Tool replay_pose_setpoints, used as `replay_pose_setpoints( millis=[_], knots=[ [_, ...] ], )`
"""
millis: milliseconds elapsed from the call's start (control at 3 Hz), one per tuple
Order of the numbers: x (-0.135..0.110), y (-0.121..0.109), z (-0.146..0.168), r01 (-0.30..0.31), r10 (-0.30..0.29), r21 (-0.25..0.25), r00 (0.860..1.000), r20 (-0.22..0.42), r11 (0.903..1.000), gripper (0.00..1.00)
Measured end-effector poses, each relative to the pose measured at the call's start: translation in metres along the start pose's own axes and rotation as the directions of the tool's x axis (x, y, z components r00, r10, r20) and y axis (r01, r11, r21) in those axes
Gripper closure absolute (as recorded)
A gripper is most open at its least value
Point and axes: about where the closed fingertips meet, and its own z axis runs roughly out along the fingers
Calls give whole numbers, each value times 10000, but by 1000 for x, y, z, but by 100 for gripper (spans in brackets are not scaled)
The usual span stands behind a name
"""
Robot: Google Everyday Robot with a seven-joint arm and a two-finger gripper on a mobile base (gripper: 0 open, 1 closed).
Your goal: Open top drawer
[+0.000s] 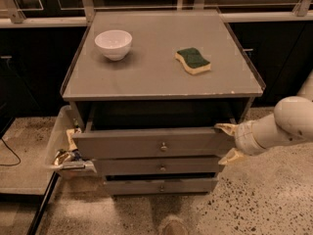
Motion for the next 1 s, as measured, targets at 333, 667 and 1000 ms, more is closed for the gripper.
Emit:
replay_pose_setpoints(
  millis=[333, 667, 1000],
  knots=[
    [1, 11, -7, -46, 47, -89, 10000, 81, 9999, 68],
    [-2, 8, -14, -46, 47, -90, 10000, 81, 9999, 91],
    [-5, 7, -18, -45, 46, -90, 10000, 82, 9999, 100]
  ],
)
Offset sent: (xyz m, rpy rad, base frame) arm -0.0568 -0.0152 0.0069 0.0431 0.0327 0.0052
